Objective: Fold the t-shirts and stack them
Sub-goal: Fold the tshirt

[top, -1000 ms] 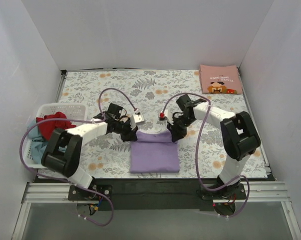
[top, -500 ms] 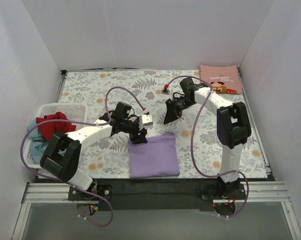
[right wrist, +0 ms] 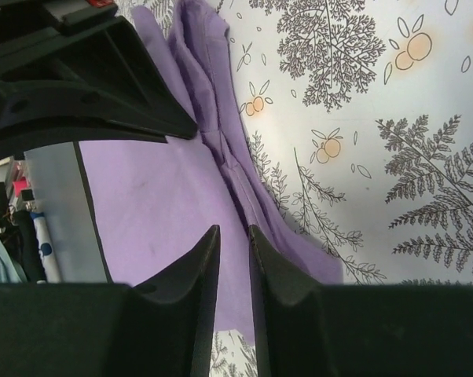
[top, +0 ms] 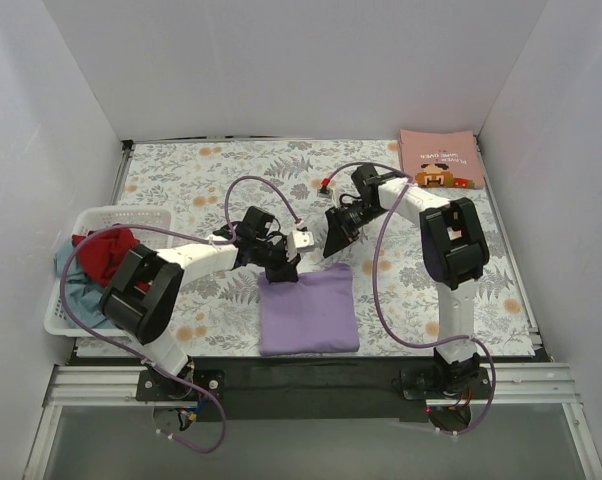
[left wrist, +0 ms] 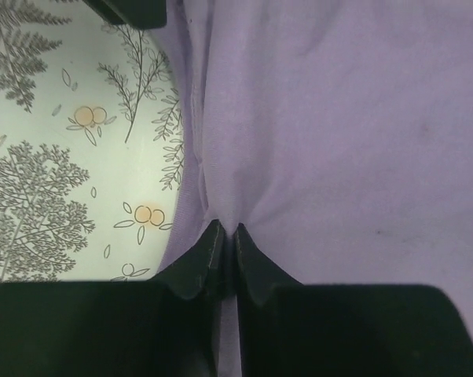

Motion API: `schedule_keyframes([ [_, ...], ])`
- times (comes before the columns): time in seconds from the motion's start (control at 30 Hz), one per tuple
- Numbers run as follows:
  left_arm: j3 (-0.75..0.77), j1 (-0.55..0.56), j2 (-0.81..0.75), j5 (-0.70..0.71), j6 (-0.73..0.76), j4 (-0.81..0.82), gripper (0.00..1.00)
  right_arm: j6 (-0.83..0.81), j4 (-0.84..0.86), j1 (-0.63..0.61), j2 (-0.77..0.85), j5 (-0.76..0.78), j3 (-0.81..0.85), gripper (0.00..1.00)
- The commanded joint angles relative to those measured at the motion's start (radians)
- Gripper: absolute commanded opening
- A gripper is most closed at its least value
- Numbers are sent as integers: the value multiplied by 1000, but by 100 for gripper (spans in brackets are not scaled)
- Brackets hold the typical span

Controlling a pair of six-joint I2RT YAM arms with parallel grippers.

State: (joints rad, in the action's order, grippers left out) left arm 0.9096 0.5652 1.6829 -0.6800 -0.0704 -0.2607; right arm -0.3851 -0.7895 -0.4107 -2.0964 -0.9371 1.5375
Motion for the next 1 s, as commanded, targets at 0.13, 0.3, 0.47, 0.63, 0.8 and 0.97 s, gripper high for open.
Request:
schedule_keyframes([
  [0.13,-12,13,-91,-26,44,34,27,-35,-17,-22,-85,-31,148,22],
  [0.3,-3,36,-54,-26,49,31,33,-72,-19,-57,-143,-51,161,16],
  [0.47,11,51,1,-12,52,40,40,-104,-20,-97,-162,-52,145,12],
  [0.63,8,53,-37,-27,61,58,3,-144,-24,-126,-177,-43,112,6],
  [0.8,-26,70,-129,-21,125,87,0,-172,-28,-137,-218,-38,76,3],
  [0.97,-58,73,-173,58,139,172,0,-201,-51,-138,-243,-40,73,1],
])
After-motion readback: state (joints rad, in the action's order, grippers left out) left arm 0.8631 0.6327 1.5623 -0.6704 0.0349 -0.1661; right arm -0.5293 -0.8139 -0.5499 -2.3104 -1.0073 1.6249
